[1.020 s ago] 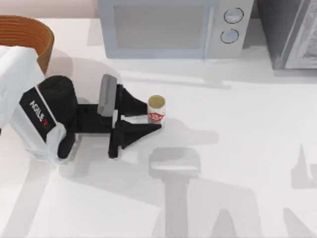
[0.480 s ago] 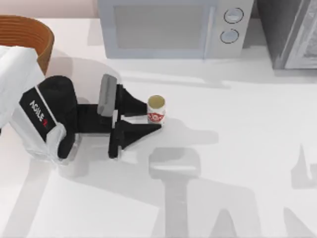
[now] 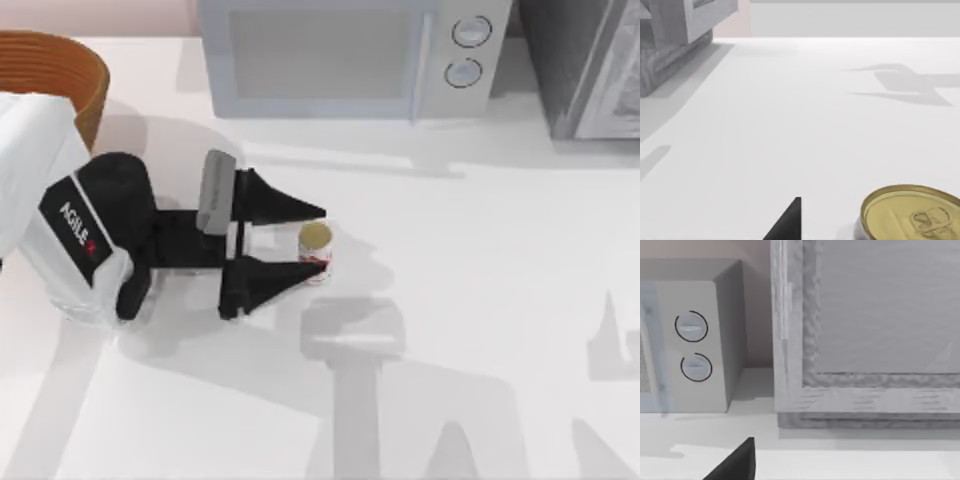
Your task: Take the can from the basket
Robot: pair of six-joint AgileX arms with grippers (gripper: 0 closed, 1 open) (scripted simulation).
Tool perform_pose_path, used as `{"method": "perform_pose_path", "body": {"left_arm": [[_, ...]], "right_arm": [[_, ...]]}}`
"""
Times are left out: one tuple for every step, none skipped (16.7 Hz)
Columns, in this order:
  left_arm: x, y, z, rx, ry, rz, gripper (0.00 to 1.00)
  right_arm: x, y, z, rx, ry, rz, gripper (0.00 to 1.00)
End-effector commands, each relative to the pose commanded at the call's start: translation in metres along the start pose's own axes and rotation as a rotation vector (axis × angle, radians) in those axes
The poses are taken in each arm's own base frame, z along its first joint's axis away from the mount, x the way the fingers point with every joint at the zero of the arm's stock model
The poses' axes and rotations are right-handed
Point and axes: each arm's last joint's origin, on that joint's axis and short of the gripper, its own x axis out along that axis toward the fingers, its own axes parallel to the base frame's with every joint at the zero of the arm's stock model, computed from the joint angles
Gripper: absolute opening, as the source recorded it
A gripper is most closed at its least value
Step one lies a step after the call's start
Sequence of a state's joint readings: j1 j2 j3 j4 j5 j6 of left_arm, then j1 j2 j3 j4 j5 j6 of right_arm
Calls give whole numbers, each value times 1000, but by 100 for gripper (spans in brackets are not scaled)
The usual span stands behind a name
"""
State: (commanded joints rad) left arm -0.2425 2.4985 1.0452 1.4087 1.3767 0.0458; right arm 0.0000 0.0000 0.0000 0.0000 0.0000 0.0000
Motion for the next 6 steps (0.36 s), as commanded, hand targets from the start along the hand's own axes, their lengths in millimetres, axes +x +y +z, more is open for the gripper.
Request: {"method": "perform_pose_path", "body": {"left_arm": [[0,0,0,0,0,0,100],[0,0,0,0,0,0,100],[0,0,0,0,0,0,100],[0,0,0,0,0,0,100],[0,0,0,0,0,0,100],[0,0,0,0,0,0,100]], "right_arm": [[0,0,0,0,0,0,100],[0,0,0,0,0,0,100],[0,0,0,0,0,0,100],[0,0,0,0,0,0,100],[0,0,0,0,0,0,100],[0,0,0,0,0,0,100]]}}
